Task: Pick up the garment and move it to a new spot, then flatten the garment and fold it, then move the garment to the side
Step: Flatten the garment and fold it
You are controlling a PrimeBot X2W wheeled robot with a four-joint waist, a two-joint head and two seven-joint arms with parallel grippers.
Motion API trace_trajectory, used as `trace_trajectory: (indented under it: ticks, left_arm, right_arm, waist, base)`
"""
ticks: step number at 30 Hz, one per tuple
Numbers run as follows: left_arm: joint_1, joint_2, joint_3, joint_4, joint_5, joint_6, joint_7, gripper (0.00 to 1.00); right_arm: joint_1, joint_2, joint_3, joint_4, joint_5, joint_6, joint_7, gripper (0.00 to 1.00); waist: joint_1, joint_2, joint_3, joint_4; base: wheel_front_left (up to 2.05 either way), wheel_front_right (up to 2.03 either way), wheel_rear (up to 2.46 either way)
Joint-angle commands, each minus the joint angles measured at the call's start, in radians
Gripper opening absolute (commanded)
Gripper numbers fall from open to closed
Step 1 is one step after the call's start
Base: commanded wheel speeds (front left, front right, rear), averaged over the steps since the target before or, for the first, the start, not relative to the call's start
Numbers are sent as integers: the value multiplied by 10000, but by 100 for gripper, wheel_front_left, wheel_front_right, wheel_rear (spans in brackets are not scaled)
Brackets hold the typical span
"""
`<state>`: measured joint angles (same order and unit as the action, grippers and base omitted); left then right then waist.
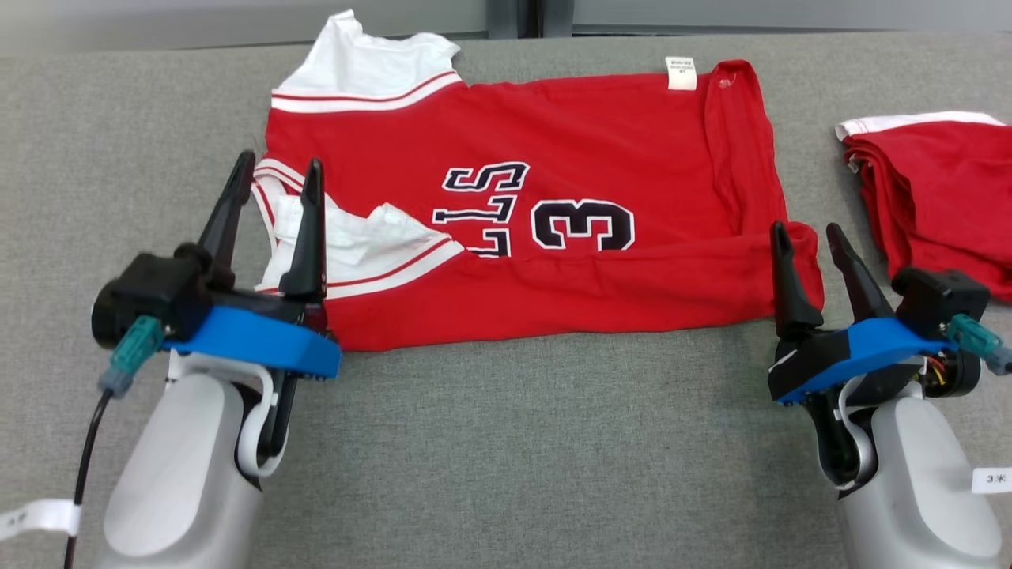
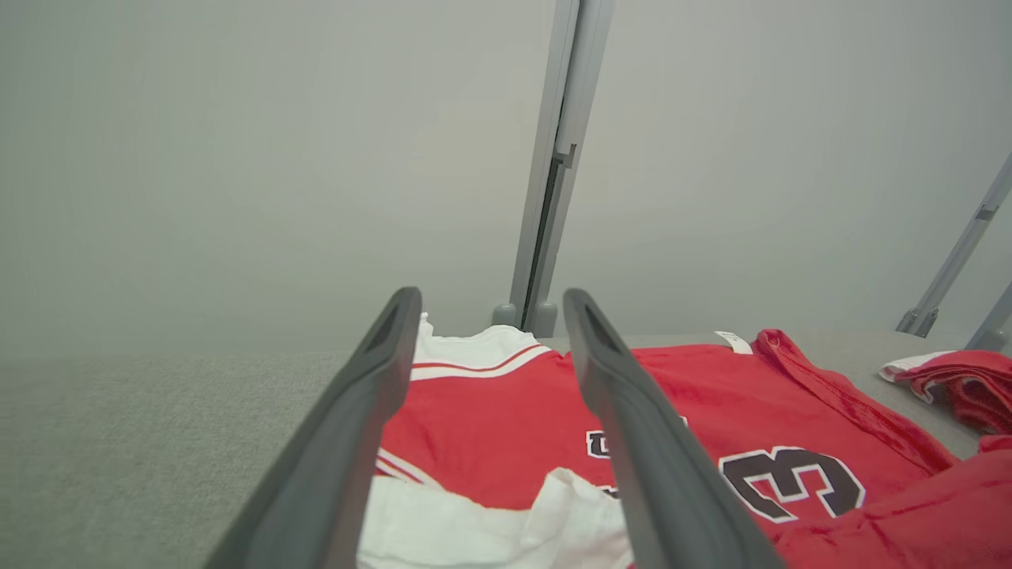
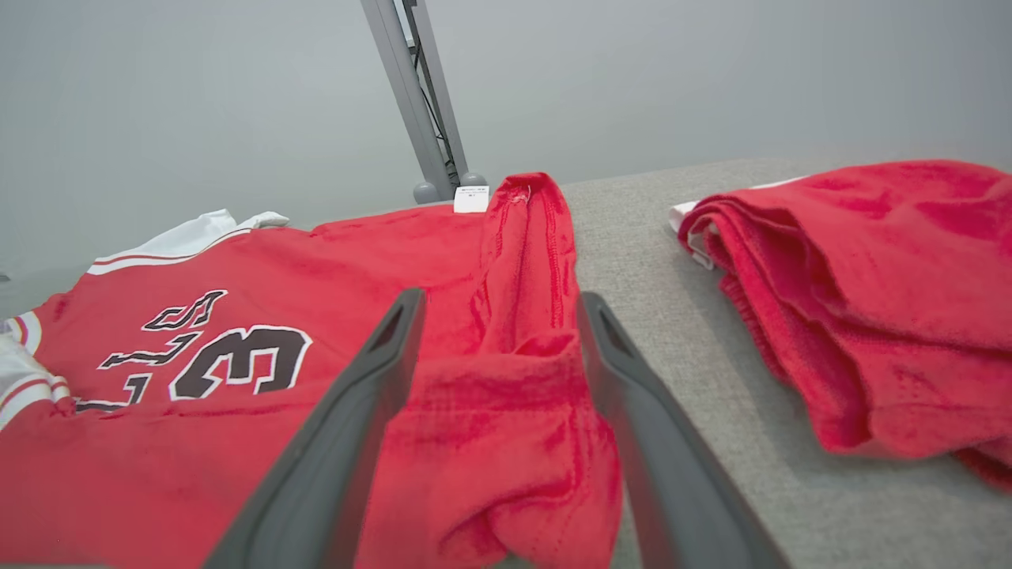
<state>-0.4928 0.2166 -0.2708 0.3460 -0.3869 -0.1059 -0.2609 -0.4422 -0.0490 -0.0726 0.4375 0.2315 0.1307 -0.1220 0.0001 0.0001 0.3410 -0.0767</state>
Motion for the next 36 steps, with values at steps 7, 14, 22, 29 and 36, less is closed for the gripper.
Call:
trace_trajectory:
  ticks: [7,14,22,29,36]
  left_arm:
    - [1597,-98,504,-279,-271,110,-50,100]
    - [3114,-27,1085,131,-1449,681,1587,100]
    - [2887,-223,1273,788,-2243,593,2449,100]
    - [2492,-372,1021,991,-2466,263,2580,0]
    - [2169,-267,965,779,-2308,174,1989,0]
  right_arm:
    - [770,-31,21,-264,-252,1,-330,100]
    - [1666,-29,-98,-823,-517,1,-13,100]
    - [1574,-29,19,-931,-513,1,319,100]
    - [1269,-29,-64,-468,-540,1,556,100]
    - [648,-26,-288,622,-495,1,1038,100]
  waist:
    - [-1,-1,-663,-53]
    - [-1,-1,-905,-49]
    - [-1,-1,-505,-177]
    - [-1,-1,-365,-176]
    - [-1,-1,-374,-3]
  base:
    - [0,0,0]
    - [0,0,0]
    - [0,0,0]
    - [0,0,0]
    - [0,0,0]
